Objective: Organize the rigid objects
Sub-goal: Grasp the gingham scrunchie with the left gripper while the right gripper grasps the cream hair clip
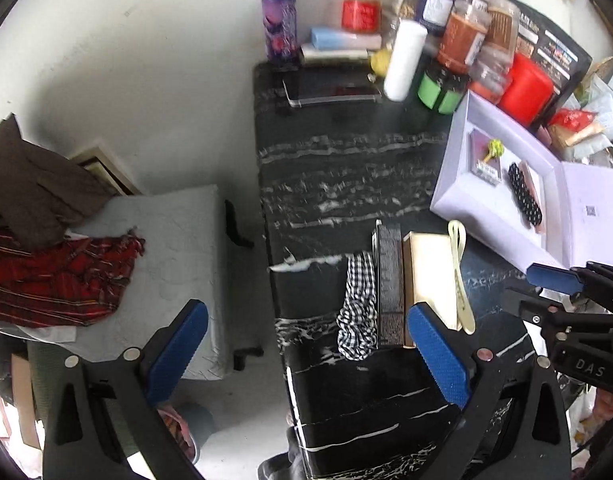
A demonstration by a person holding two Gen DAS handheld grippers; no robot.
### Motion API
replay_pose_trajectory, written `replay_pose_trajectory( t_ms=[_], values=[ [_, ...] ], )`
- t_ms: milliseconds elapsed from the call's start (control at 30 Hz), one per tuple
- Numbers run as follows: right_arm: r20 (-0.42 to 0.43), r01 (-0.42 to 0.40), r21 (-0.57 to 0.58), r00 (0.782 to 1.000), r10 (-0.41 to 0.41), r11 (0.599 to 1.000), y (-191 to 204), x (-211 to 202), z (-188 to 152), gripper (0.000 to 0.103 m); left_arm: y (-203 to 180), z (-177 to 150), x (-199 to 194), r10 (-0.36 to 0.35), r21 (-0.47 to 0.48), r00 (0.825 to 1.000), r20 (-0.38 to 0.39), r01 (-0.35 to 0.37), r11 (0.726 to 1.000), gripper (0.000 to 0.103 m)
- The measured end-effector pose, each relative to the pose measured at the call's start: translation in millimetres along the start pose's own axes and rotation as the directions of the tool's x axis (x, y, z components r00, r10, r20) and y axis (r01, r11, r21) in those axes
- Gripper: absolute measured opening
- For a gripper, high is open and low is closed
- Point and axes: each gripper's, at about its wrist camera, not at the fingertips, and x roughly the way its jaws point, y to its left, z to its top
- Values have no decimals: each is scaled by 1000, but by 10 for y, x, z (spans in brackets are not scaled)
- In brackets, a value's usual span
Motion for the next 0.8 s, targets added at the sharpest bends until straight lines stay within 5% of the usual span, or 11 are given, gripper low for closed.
replay_pose_trajectory(
  t_ms=[467, 800],
  values=[
    [-106, -17, 62, 994, 24, 998, -158, 554, -50, 48, -33, -42, 549, -32, 40, 994, -102, 36, 999, 99],
    [-132, -22, 30, 991, 26, 999, -136, 763, 6, 48, -78, 1, 780, 22, 84, 989, -144, -10, 996, 92]
  ],
)
